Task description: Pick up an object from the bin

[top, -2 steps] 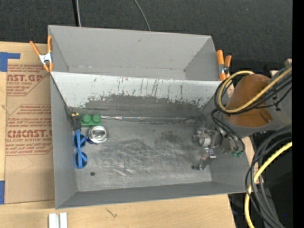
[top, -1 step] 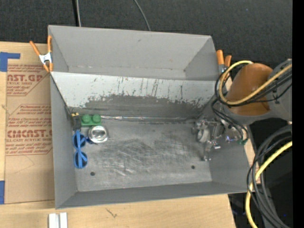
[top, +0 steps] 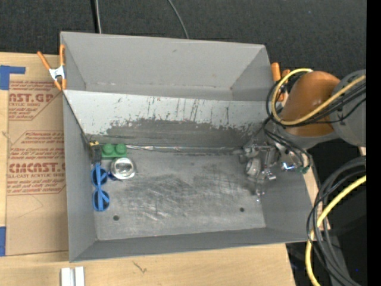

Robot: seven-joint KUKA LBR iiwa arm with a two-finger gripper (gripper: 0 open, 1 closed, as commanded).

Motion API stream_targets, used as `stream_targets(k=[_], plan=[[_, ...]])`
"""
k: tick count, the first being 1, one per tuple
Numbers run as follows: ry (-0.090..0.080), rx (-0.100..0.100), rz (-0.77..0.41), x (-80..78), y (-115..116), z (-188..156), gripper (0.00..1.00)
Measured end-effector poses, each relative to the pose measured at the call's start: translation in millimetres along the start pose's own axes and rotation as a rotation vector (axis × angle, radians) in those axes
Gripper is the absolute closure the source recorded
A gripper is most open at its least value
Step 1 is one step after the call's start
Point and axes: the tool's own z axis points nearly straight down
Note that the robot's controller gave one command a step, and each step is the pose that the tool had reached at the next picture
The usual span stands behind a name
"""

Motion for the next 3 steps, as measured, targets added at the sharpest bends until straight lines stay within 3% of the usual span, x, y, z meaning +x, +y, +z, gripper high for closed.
stream_targets(k=[1, 2, 3], plan=[[0.002, -0.001, -0.052, -4.2, -2, 1, 0.0], [-0.007, 0.002, -0.052, -7.0, -2, -2, 1.0], [-0.006, 0.003, -0.049, -1.1, 28, -153, 1.0]])
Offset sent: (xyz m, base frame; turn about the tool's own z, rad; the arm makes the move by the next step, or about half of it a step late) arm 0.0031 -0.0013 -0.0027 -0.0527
